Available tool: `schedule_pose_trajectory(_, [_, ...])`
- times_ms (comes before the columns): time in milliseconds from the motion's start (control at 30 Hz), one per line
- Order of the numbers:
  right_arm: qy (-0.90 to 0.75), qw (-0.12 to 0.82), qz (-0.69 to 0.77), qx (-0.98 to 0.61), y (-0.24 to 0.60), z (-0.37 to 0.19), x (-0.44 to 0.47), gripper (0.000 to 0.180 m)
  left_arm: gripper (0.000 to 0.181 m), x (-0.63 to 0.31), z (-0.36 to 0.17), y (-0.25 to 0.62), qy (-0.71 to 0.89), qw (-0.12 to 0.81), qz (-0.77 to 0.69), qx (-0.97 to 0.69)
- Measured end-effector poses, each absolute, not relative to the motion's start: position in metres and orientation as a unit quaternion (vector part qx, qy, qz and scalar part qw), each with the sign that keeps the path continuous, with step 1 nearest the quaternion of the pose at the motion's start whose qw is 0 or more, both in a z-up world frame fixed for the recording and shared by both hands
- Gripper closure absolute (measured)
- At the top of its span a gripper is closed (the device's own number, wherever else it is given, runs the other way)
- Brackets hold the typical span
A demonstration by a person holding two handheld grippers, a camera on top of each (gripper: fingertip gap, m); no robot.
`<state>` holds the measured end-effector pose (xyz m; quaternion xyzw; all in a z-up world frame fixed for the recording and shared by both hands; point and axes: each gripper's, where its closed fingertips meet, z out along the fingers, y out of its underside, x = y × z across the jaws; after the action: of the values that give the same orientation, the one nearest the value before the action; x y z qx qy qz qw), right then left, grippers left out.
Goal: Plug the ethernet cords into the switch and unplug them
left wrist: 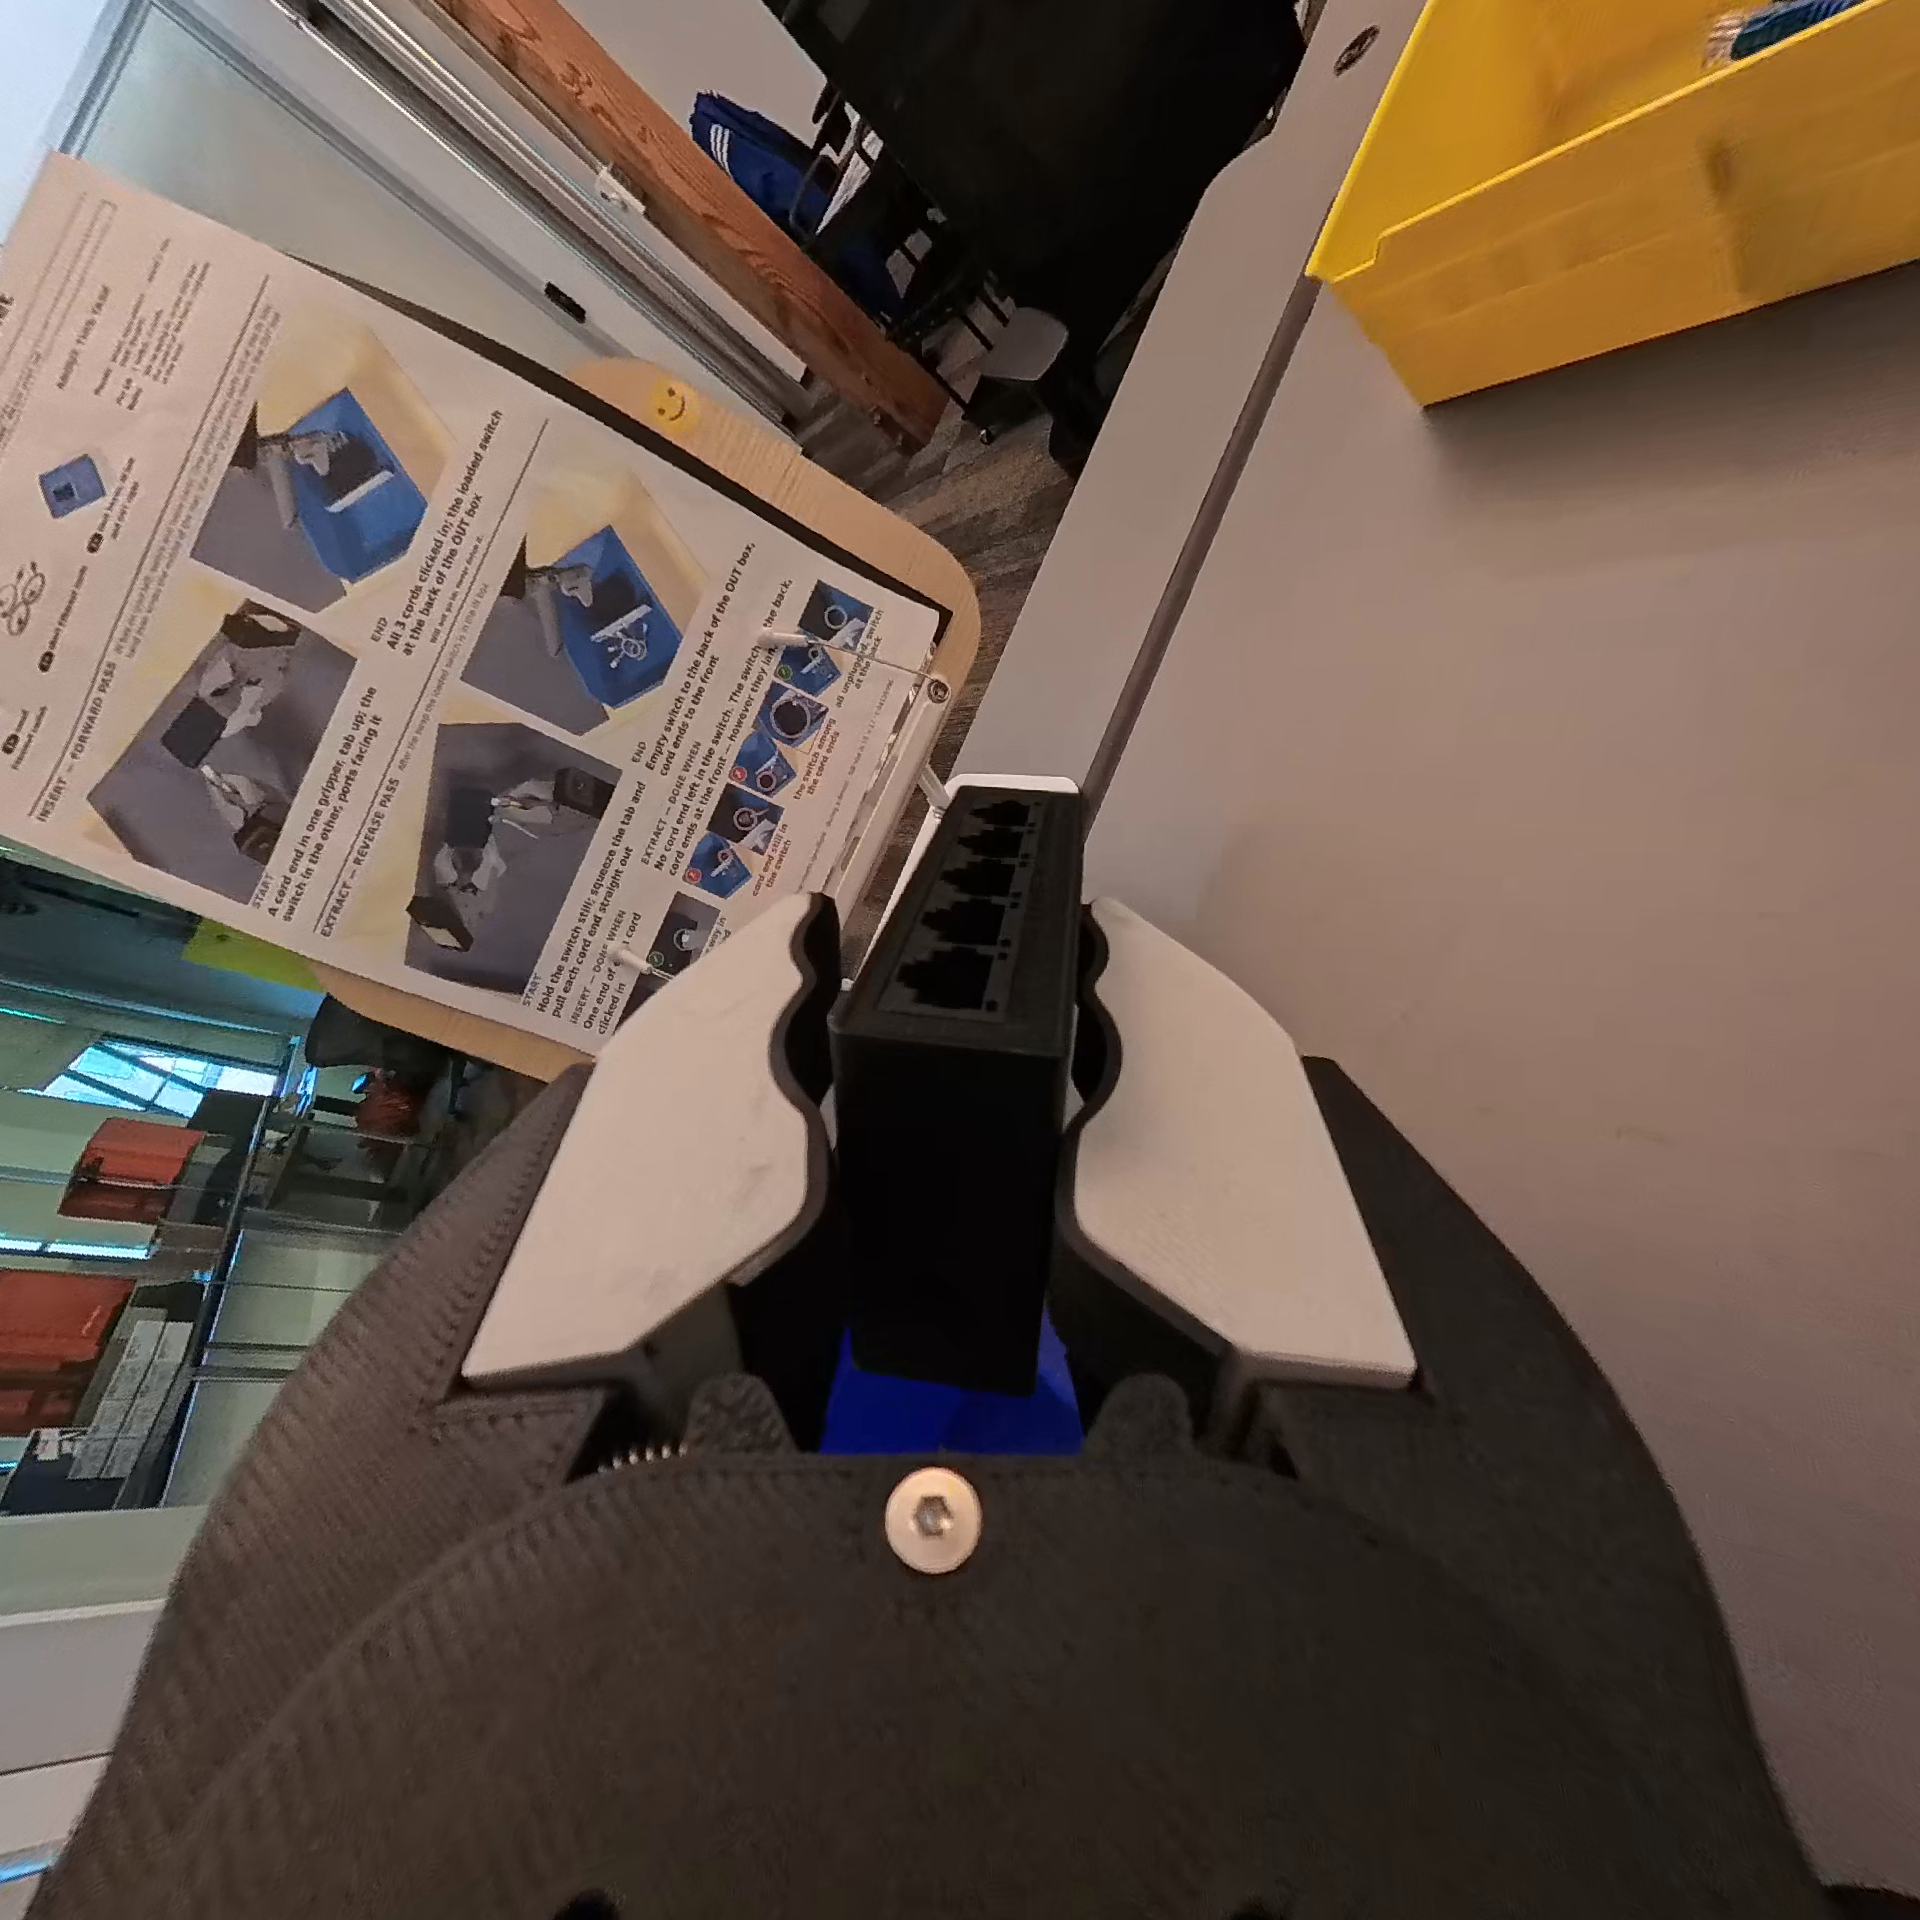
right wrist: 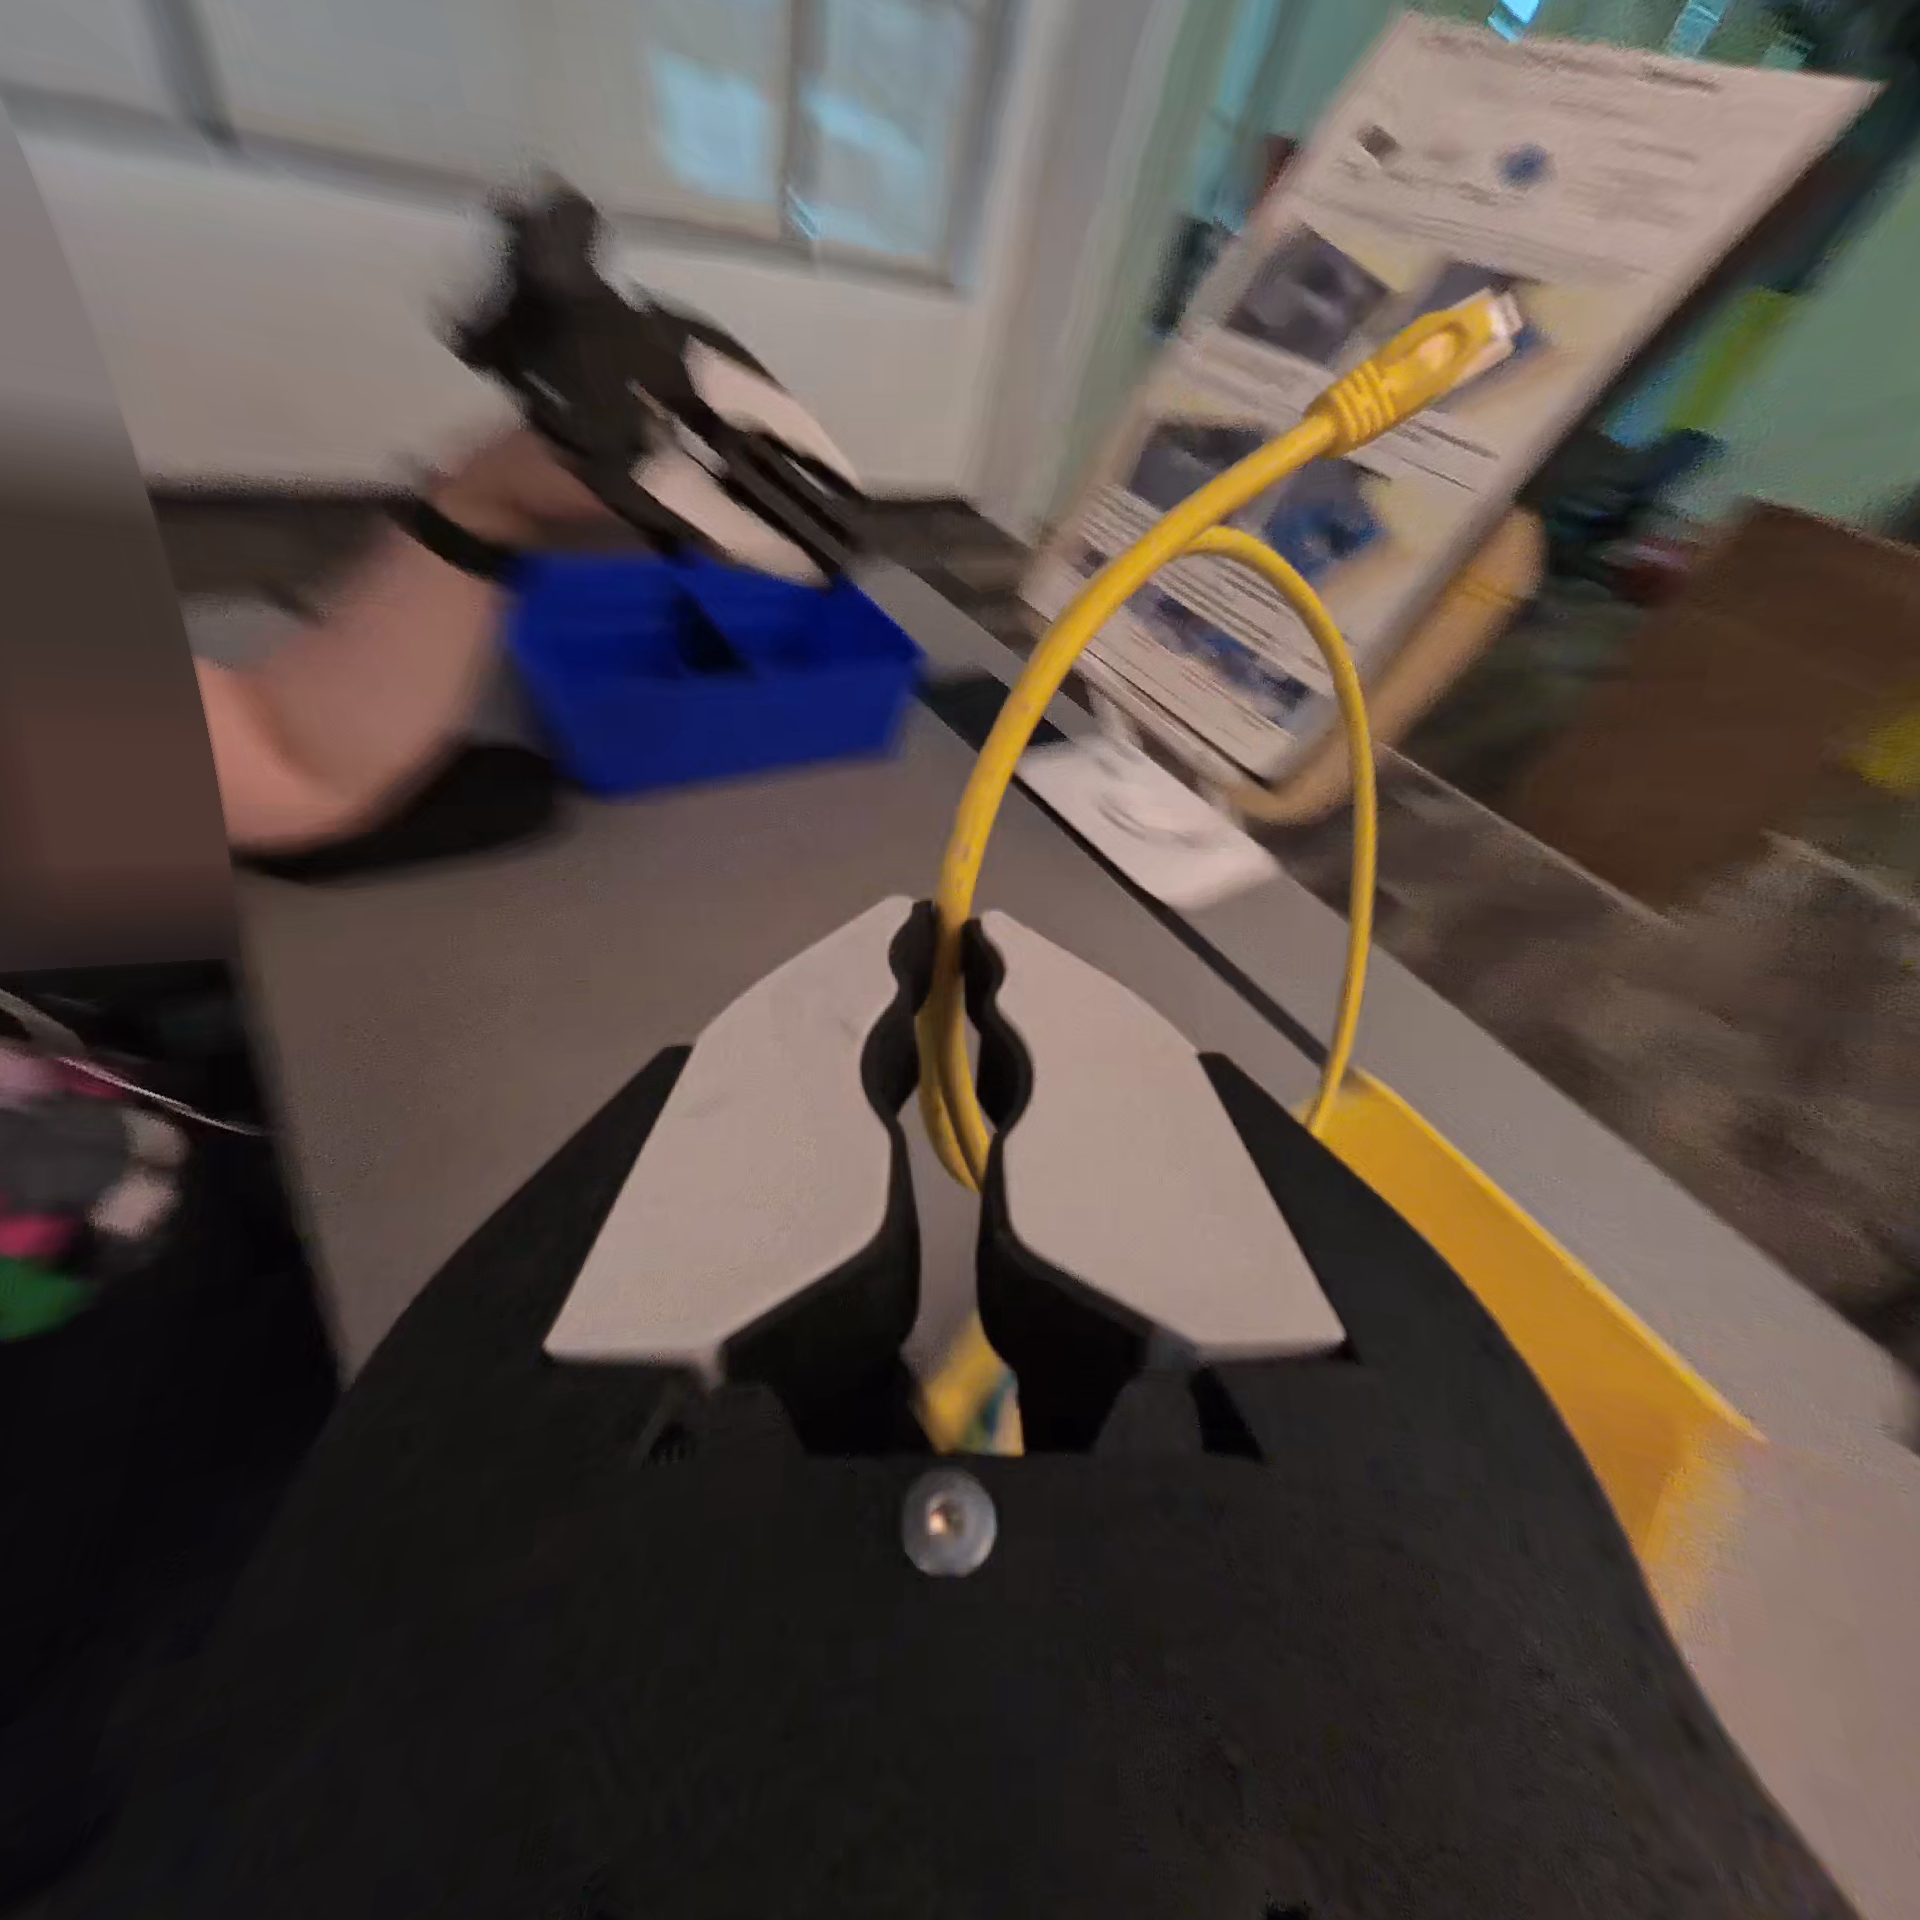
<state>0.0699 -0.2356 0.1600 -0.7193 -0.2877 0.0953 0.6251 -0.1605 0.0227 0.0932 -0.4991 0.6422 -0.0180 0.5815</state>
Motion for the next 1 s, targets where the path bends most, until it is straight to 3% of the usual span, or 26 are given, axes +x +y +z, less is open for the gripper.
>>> schedule_pose_trajectory(100, [-0.275, 0.553, -0.032, -0.786, -0.23, 0.135, 0.121, 0.173, 0.138, -0.157, 0.09, 0.022, 0.648, 0.577, -0.014, -0.497])
schedule_pose_trajectory(167, [-0.279, 0.5, -0.033, -0.82, -0.225, 0.1, 0.133, 0.173, 0.138, -0.154, 0.087, 0.021, 0.652, 0.573, -0.009, -0.497])
schedule_pose_trajectory(333, [-0.3, 0.275, -0.08, -0.91, -0.23, -0.041, 0.164, 0.173, 0.138, -0.152, 0.085, 0.018, 0.656, 0.571, -0.007, -0.493])
schedule_pose_trajectory(433, [-0.318, 0.21, -0.093, -0.92, -0.234, -0.087, 0.164, 0.173, 0.138, -0.152, 0.086, 0.018, 0.656, 0.572, -0.01, -0.493])
schedule_pose_trajectory(667, [-0.279, 0.13, -0.061, -0.949, -0.253, -0.09, 0.169, 0.173, 0.138, -0.152, 0.085, 0.018, 0.658, 0.569, -0.008, -0.492])
schedule_pose_trajectory(1000, [-0.282, 0.136, -0.022, -0.949, -0.275, -0.063, 0.16, 0.172, 0.138, -0.149, 0.084, 0.014, 0.663, 0.568, -0.008, -0.487])
